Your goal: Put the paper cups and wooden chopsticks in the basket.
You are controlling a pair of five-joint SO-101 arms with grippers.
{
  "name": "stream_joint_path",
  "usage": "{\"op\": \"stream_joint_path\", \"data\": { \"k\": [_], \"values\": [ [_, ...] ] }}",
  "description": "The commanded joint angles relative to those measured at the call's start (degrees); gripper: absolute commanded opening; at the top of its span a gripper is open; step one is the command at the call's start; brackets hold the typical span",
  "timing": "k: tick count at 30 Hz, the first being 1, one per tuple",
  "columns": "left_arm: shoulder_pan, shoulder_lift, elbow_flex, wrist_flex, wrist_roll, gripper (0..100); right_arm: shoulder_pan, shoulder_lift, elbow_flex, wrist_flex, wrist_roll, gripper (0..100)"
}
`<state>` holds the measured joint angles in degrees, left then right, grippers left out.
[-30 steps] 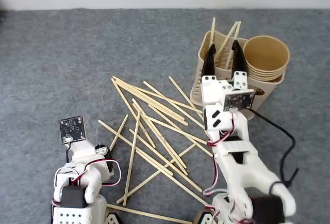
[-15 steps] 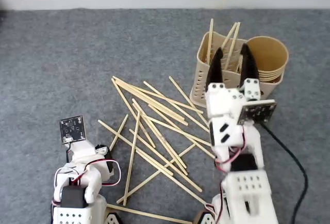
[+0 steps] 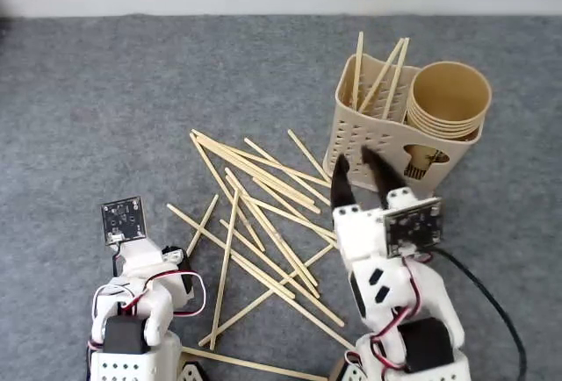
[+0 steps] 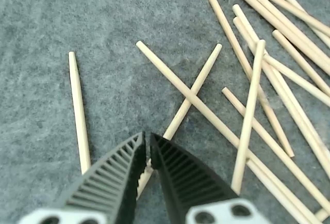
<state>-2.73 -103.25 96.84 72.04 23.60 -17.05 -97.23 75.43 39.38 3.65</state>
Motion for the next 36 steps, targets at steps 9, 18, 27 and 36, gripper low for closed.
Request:
{"op": "stream_joint_path", "data": {
  "k": [9, 18, 27, 36],
  "values": [
    [0.09, -0.7, -0.48, 0.18, -0.26, 1, -8.31, -0.57, -3.6, 22.64, 1.32, 7.5],
    [0.09, -0.7, -0.48, 0.18, -0.26, 1, -11.12, 14.46, -7.91, 25.98, 5.8, 7.6],
    [0.09, -0.7, -0.48, 0.18, -0.26, 1, -17.45, 42.77, -21.8, 25.45, 5.89, 7.6],
    [0.09, -0.7, -0.48, 0.18, -0.26, 1, -20.44, 72.75, -39.74, 25.54, 5.27, 19.2]
  ]
}}
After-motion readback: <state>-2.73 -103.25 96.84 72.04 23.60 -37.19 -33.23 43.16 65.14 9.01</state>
